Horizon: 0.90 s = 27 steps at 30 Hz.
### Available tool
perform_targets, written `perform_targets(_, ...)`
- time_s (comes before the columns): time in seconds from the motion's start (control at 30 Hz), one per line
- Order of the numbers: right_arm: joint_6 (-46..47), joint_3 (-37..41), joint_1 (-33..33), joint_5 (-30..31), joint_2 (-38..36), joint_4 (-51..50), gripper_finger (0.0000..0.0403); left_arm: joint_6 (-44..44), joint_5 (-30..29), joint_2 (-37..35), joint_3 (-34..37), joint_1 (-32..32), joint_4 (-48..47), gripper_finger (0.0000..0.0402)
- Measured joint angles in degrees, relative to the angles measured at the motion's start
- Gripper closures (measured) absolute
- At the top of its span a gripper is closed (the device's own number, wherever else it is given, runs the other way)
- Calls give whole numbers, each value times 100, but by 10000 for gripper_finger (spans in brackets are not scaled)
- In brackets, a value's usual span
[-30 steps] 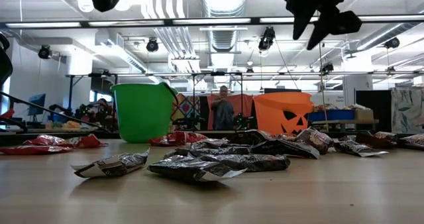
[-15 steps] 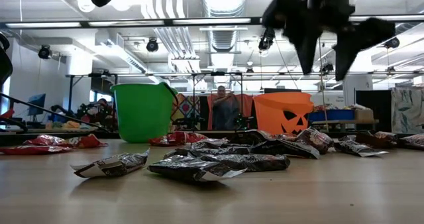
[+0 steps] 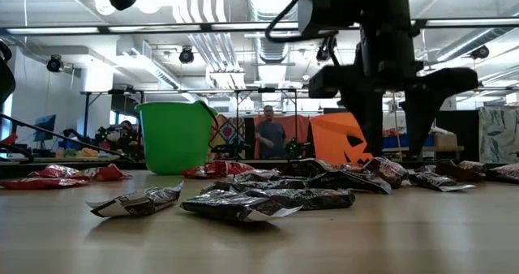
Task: Sort candy
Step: Put the brown chocolate into the orange bucket
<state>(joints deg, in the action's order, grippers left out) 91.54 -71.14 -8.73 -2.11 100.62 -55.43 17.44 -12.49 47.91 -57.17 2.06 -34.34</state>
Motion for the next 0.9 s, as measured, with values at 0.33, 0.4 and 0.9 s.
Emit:
perform_targets(0.33,14,31,63,76,431,560,216,-1,0,1,0,1,-343,274)
perform_targets(0.4,7,31,63,72,450,688,239,0,0,-5,0,1,-374,274)
perform_targets(0.9,-156,-290,78,101,-303,223,318,2,0,16,0,1,-401,274)
